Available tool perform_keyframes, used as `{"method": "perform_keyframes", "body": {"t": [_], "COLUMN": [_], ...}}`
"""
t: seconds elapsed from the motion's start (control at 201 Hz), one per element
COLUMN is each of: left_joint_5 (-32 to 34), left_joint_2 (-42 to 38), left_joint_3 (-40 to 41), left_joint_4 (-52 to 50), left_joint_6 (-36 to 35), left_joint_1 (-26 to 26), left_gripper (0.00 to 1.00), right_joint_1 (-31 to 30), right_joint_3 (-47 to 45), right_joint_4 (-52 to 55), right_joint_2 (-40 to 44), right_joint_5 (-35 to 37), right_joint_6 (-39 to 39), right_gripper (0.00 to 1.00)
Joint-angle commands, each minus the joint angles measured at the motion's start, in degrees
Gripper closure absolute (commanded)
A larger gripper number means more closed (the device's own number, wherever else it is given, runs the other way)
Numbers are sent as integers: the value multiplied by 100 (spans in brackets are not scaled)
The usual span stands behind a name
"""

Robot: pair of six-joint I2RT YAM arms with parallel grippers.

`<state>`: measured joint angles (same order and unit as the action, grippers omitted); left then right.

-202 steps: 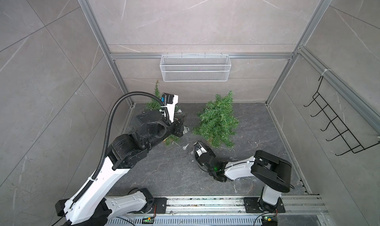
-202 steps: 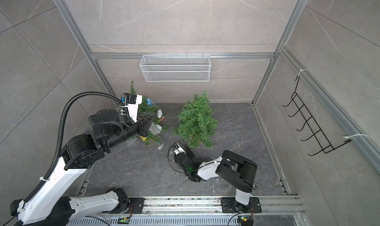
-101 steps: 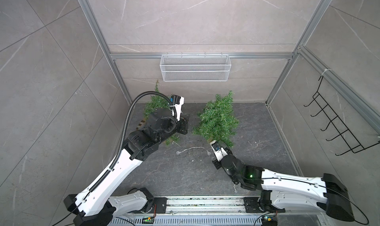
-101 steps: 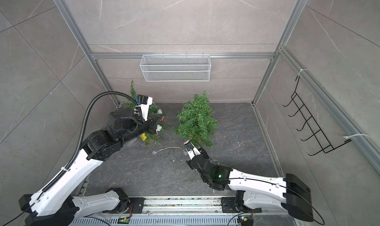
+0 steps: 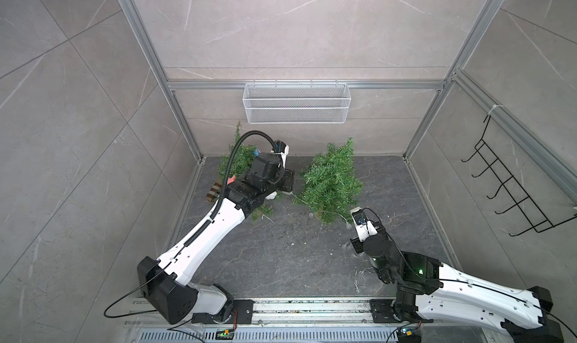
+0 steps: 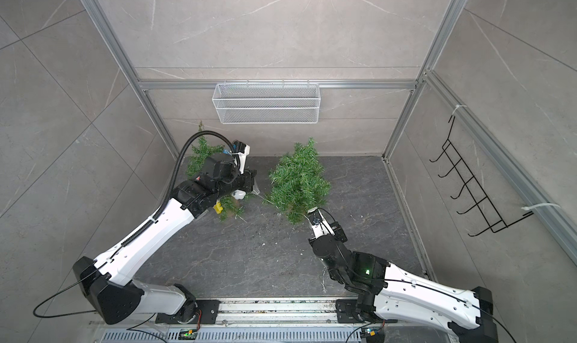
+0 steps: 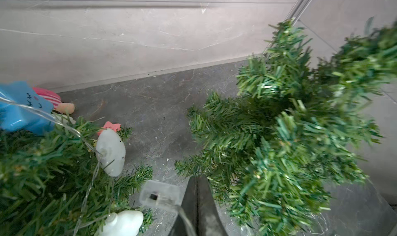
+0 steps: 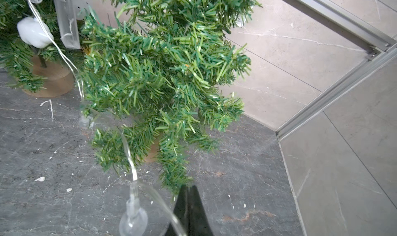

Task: Wrap string light around the christmas tree
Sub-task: Wrap the light string around the Christmas tree.

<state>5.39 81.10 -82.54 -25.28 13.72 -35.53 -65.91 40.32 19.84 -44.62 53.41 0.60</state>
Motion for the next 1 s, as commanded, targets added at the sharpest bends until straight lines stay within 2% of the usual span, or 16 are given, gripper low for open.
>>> {"method": "perform_keyframes", "body": {"t": [0.0, 0.209, 0.398, 0.537, 0.597, 0.722, 0.821, 0.995], "left_joint_5": [-58, -324, -114, -749, -966, -1724, -1937, -1869], "left_joint_2": [169, 771, 1372, 1846, 1879, 1691, 1788, 1748], "left_joint_3": [-310, -591, -870, -618, -434, 171, 110, 137], "left_joint_4": [225, 352, 500, 1107, 1528, 2826, 2725, 2817], "left_joint_6": [-150, -215, -348, 108, 223, 273, 164, 198], "left_joint_1": [81, 243, 378, 379, 378, 364, 363, 376], "left_gripper": [100, 100, 100, 97, 95, 95, 95, 98], "right_joint_1": [34, 104, 377, 960, 1216, 1672, 1772, 2131], "right_joint_3": [318, 511, 376, 52, -12, 137, 369, 852], "right_joint_4": [117, 41, -136, -203, -230, -115, 58, 49], "right_joint_2": [158, 135, 200, -221, -349, -397, -560, -657], "right_joint_5": [161, -41, -280, -813, -993, -1888, -2137, -2265], "right_joint_6": [-101, -345, -329, 85, 291, 751, 813, 509], "right_gripper": [100, 100, 100, 100, 100, 100, 100, 100]}}
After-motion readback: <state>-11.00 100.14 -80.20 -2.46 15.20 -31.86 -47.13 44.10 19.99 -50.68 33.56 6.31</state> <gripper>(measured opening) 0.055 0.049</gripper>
